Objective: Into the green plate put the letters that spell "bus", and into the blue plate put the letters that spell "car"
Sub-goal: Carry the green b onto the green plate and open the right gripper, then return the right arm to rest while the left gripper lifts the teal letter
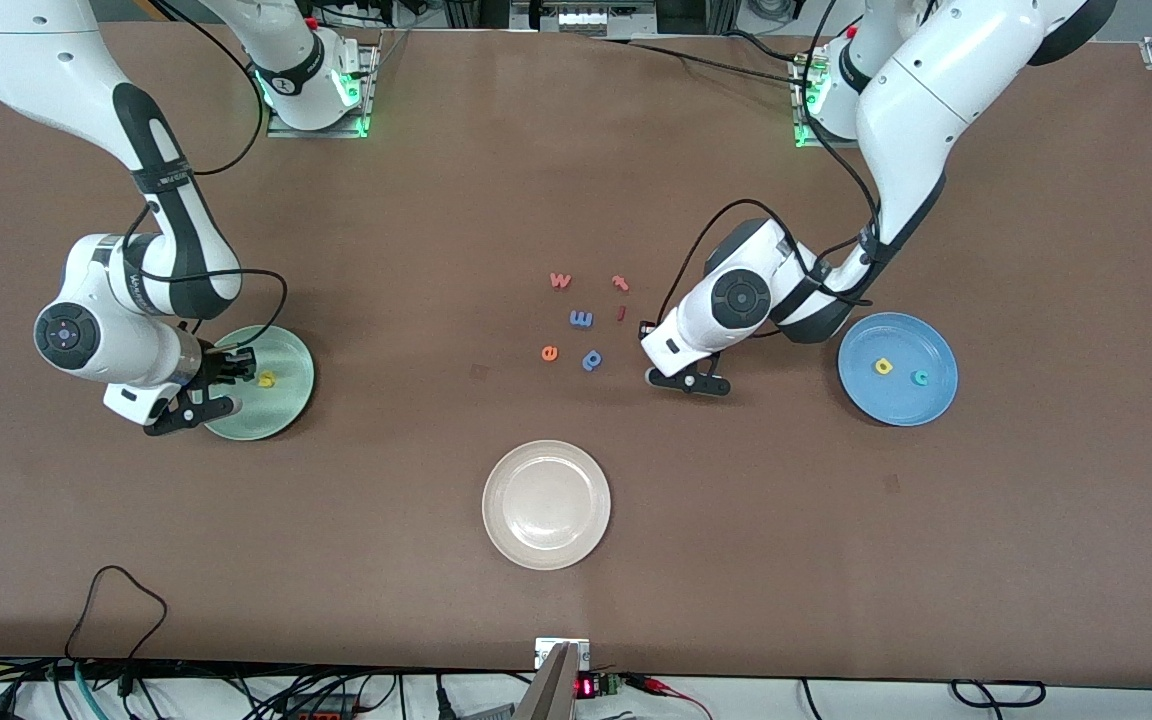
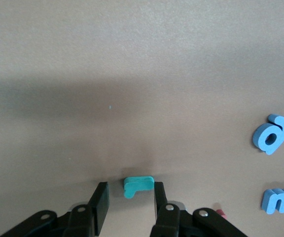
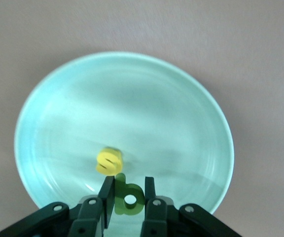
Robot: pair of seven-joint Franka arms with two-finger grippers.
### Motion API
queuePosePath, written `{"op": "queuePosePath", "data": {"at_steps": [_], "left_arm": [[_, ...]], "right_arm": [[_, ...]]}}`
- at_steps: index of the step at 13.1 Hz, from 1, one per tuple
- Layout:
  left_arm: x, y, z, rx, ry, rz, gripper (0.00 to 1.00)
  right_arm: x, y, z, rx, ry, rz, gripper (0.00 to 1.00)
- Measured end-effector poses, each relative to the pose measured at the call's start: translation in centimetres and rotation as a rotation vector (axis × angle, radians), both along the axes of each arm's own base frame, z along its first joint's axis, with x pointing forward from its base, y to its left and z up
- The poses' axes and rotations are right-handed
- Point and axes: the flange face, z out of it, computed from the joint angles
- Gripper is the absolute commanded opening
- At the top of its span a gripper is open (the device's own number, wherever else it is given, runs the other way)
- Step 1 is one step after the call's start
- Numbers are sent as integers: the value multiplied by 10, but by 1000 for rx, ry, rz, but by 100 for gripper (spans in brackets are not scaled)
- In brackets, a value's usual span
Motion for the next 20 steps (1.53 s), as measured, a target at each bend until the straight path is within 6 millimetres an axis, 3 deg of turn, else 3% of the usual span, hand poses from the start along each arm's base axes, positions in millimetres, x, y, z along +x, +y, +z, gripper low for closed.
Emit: {"op": "queuePosePath", "data": {"at_steps": [2,4,7,9,12,15,18,20], "left_arm": [[-2,-2,-2,3,2,-6,43],[-3,-2,-7,14,-3,-22,42],[-3,-2,-7,18,-6,-22,36],[-2,-1,-8,24,-6,-23,30],[-2,-2,-7,38,-12,-32,19],[-4,-6,-6,56,-30,-61,10],[2,-1,-5,61,-42,-56,9],[16,15,-4,74,-61,-34,9]], "right_arm": [[3,3,8,2,-18,3,100],[10,6,47,3,-76,7,100],[15,8,152,1,-148,6,100],[8,9,227,0,-184,4,100],[-11,9,309,-1,-188,-7,100],[-26,10,343,1,-145,-83,100],[-39,10,356,-12,-79,-167,100],[-44,11,359,-3,-52,-211,100]]}}
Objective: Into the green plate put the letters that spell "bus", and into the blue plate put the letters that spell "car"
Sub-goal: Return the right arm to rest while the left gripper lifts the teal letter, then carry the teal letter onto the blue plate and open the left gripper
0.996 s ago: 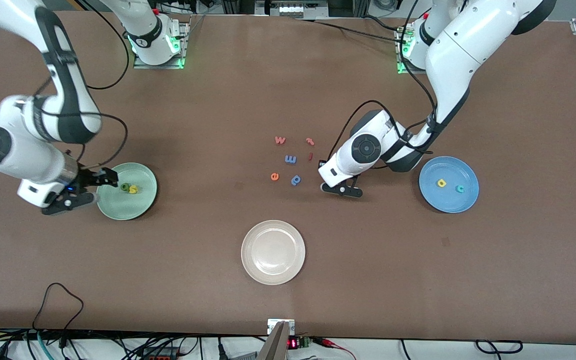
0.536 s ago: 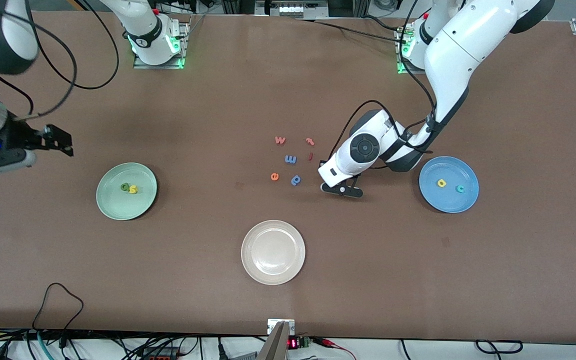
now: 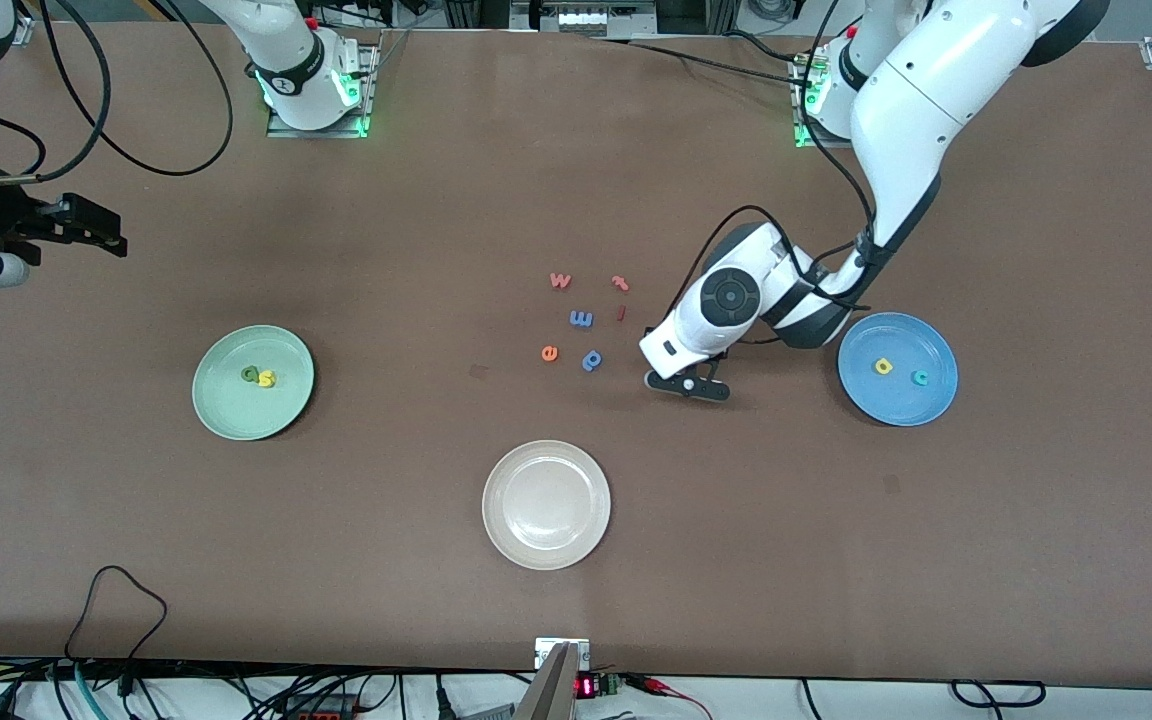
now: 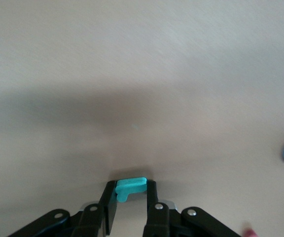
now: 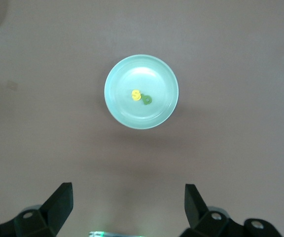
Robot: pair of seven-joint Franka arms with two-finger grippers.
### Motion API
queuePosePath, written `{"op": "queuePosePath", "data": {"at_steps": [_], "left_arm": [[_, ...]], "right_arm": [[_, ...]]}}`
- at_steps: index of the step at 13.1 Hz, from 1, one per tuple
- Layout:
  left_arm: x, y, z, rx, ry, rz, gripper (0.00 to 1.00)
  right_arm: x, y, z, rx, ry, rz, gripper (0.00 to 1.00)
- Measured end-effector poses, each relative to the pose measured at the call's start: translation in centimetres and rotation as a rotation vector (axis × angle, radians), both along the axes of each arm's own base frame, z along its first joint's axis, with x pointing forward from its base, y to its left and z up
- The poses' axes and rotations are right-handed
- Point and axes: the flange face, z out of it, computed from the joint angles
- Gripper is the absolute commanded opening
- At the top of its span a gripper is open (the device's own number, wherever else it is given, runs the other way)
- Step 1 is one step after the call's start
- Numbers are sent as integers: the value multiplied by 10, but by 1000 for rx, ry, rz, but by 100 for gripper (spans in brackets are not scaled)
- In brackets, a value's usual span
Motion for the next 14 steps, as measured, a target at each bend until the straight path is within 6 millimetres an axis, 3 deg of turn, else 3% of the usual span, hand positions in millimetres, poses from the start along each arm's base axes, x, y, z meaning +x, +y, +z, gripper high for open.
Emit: {"op": "queuePosePath", "data": {"at_steps": [2,5,7,9,11,14], "left_arm": [[23,36,11,31,-1,49,9],[47,98,51,118,22,106,9],[58,149,71,156,54,100,10],[66,211,70,155,97,67,10],[61,273,54,137,147,50,10],[50,330,39,105,193,22,11]], "right_arm": [[-1,-6,1,12,3,-20,100],[0,-21,10,10,-13,-47,100],[1,-25,12,10,-14,-54,100],[-1,-24,12,10,2,-54,100],[-2,-23,12,10,6,-57,100],[-2,-24,12,-2,7,-61,100]]}}
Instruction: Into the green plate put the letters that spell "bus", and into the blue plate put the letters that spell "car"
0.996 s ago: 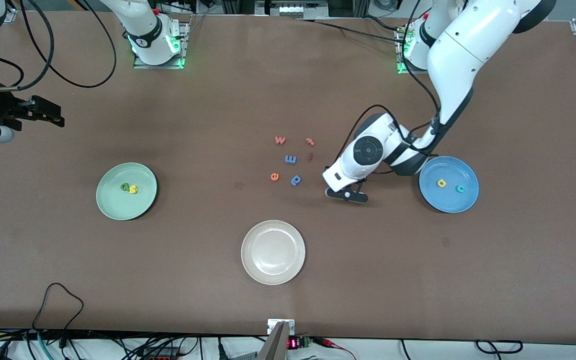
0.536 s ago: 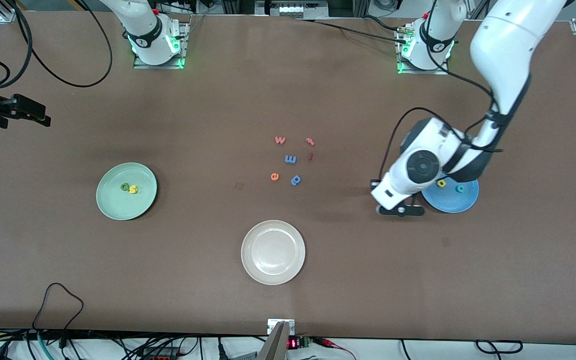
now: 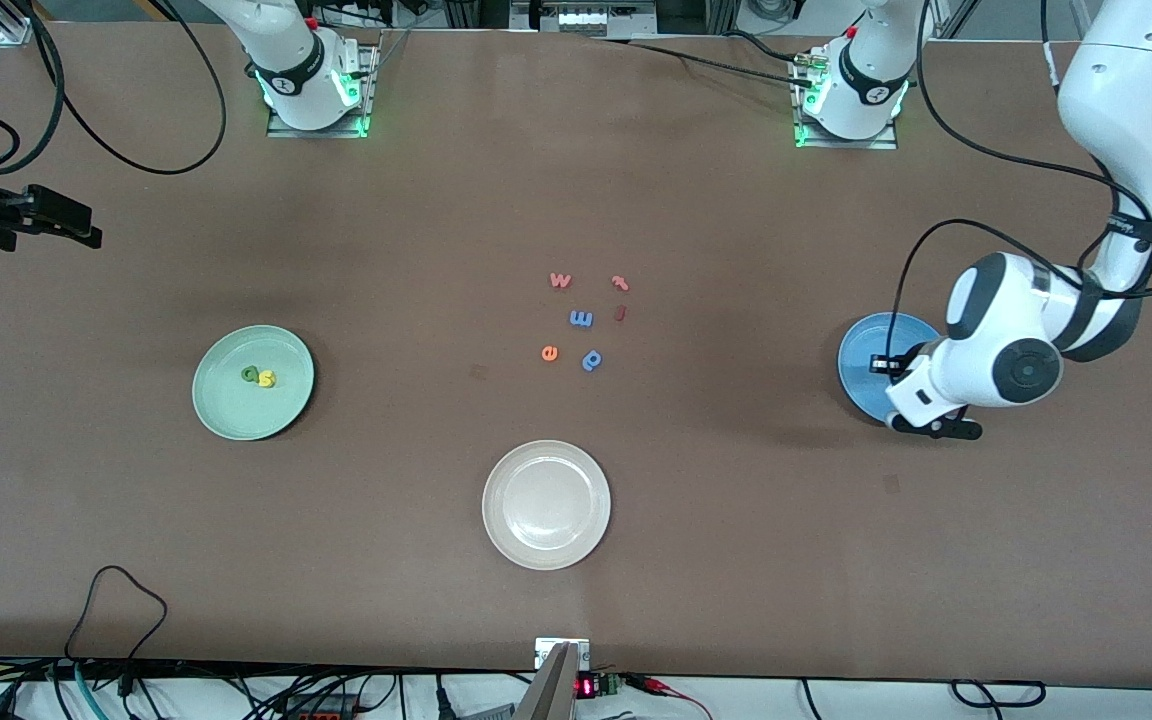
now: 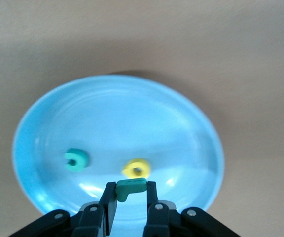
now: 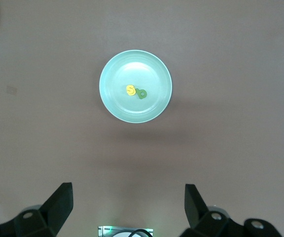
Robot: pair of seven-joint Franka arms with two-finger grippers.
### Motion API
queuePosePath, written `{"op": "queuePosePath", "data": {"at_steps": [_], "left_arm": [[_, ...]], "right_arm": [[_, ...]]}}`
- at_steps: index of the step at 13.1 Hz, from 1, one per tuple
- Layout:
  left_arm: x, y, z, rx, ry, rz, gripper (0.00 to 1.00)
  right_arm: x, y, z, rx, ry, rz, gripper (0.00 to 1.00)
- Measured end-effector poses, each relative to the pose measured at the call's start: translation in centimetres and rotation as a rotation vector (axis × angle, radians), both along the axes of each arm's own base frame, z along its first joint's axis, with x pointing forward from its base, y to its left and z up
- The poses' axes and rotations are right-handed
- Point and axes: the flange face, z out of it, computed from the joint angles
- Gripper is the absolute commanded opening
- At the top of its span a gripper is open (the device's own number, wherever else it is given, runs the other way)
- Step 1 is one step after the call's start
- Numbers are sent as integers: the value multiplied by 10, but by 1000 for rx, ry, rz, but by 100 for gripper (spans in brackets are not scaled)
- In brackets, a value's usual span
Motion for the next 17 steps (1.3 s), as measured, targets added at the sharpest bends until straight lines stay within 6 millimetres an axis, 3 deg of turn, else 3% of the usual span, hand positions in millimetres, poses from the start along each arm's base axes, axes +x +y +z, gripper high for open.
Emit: {"op": "queuePosePath", "data": {"at_steps": [2,4,7,9,11,17], "left_arm": [[-4,17,-4,-10,12,0,18],[-11,22,-12,-16,22,4,38],[-16,26,-20,-22,28,11,100],[-13,29,-17,-22,15,17,100],[0,33,3,-20,-34,24,100],[54,29,136,10,-295,29,100]], "right_arm": [[0,1,0,-2,0,1,100],[0,1,0,-2,0,1,100],[0,1,0,-2,1,0,100],[0,1,0,-2,1,1,100],[0,1,0,-2,2,1,100],[0,1,0,-2,5,1,100]]}}
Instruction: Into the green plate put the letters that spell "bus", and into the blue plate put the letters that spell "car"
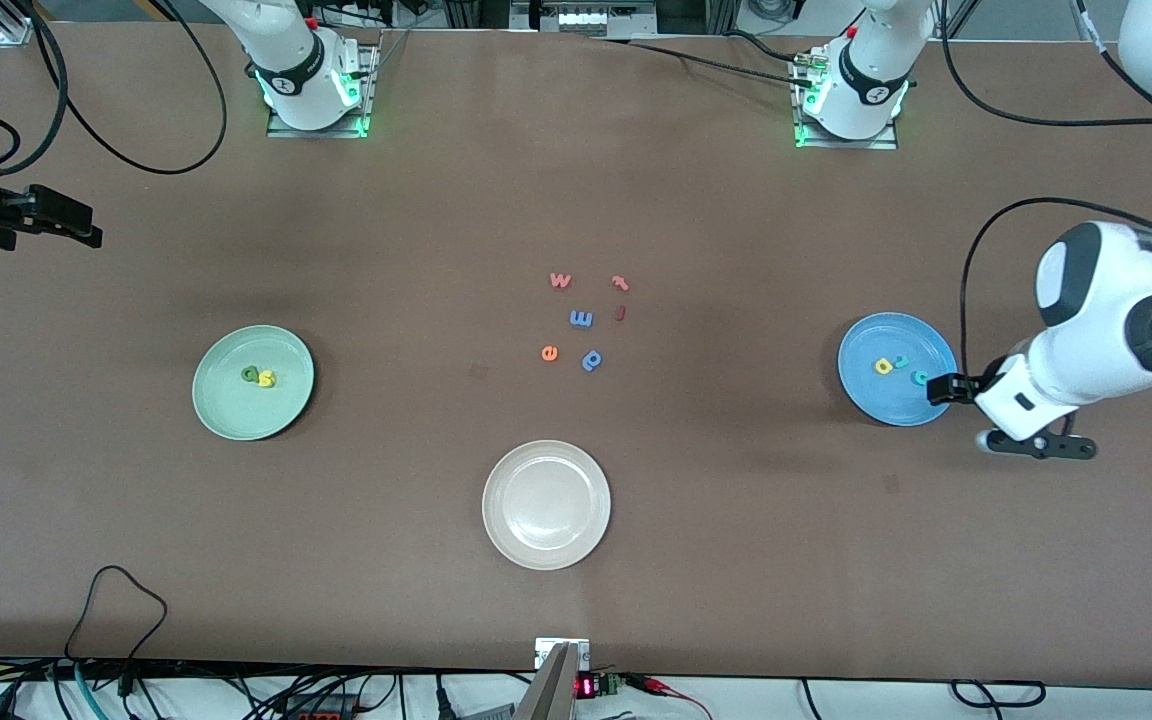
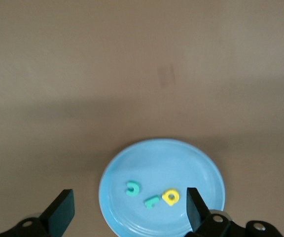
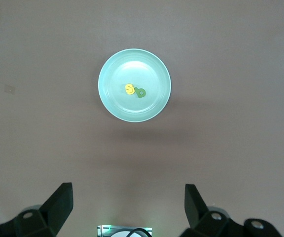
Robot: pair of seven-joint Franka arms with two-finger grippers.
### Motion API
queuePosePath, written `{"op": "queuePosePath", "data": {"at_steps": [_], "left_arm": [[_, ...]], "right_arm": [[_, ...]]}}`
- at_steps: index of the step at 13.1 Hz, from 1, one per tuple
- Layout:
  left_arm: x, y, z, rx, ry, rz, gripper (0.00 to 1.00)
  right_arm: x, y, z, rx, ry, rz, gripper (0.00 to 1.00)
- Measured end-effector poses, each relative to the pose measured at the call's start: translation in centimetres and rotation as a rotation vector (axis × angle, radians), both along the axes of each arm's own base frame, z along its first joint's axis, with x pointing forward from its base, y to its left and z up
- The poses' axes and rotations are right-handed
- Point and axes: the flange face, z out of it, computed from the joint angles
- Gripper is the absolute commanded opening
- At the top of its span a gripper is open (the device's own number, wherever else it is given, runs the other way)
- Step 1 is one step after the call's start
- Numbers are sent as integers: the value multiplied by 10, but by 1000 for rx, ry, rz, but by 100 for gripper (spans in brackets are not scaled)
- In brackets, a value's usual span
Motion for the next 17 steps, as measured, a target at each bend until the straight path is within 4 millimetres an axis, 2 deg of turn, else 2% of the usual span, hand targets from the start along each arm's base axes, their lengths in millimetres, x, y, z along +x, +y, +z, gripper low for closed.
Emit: {"op": "queuePosePath", "data": {"at_steps": [4,6,8,11,14,17], "left_arm": [[26,-8,73,-40,-115,55,100],[31,-8,103,-58,-142,119,100],[27,-2,144,-49,-157,168,100],[-3,-2,197,-26,-111,145,100],[-30,-2,222,-23,-57,145,100],[-49,-6,221,-23,-34,139,100]], "right_arm": [[0,0,0,0,3,0,100],[-1,0,0,0,5,0,100],[-1,0,-1,0,7,0,100],[-1,-1,-1,0,9,-3,100],[-1,-2,-1,0,9,-6,100],[-1,-2,-1,0,9,-8,100]]}}
